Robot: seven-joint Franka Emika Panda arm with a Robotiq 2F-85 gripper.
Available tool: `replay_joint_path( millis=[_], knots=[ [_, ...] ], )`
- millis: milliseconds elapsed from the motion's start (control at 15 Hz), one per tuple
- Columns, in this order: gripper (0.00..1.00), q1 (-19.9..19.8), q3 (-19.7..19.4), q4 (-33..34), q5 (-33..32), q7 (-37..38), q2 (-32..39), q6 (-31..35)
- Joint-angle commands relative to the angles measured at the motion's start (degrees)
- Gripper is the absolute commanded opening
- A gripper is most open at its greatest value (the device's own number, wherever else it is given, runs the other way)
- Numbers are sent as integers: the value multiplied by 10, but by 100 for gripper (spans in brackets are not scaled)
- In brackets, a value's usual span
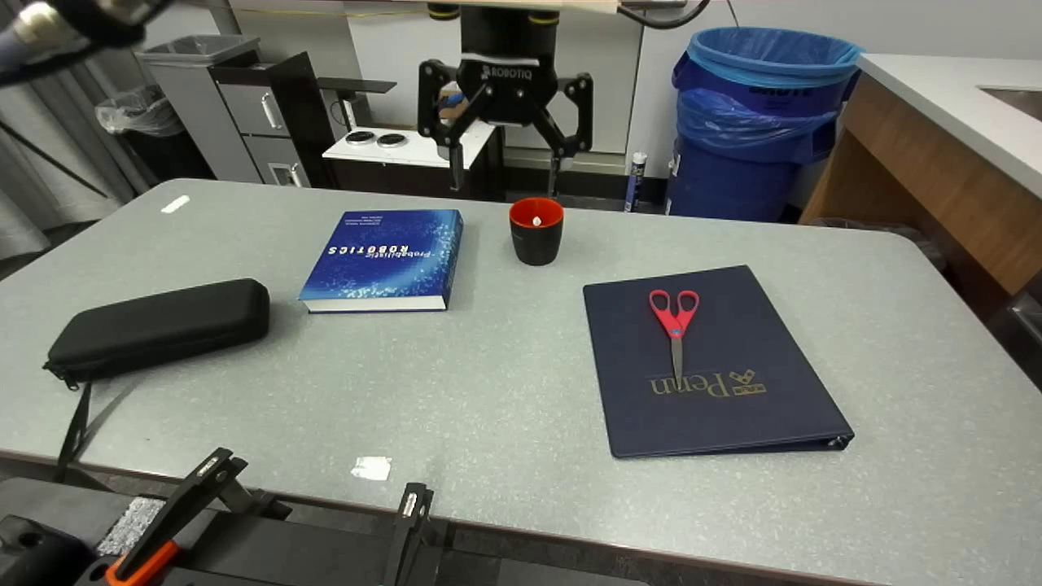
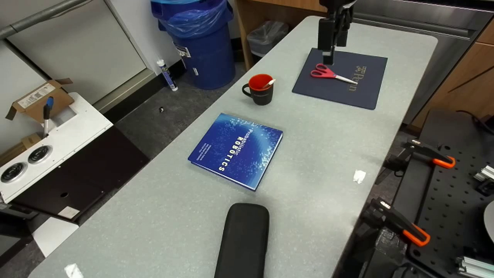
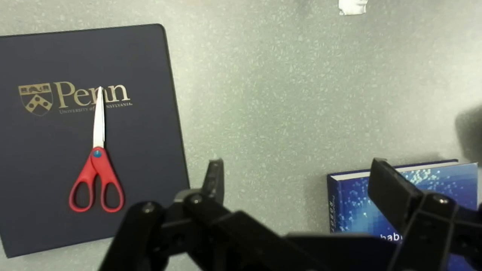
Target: Take the pen out of the mug and put it on the table
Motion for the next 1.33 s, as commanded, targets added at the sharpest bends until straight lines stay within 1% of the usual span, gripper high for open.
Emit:
replay_joint_path(
  millis=[0, 267, 333, 533, 667, 800, 1067, 1267],
  knots=[
    [100, -27, 26, 14, 4, 2, 11, -4],
    [100, -31, 28, 28, 7, 2, 20, -10],
    [100, -27, 30, 37, 4, 27, 37, 10],
    [100, -23, 44, 92, 1, 80, 121, 29],
    [100, -23, 53, 131, -1, 114, 170, 30],
    [100, -21, 55, 176, -5, 169, 224, 38],
    [100, -23, 57, 273, -1, 222, 311, 11],
    [100, -22, 55, 331, -1, 250, 355, -8]
  ],
)
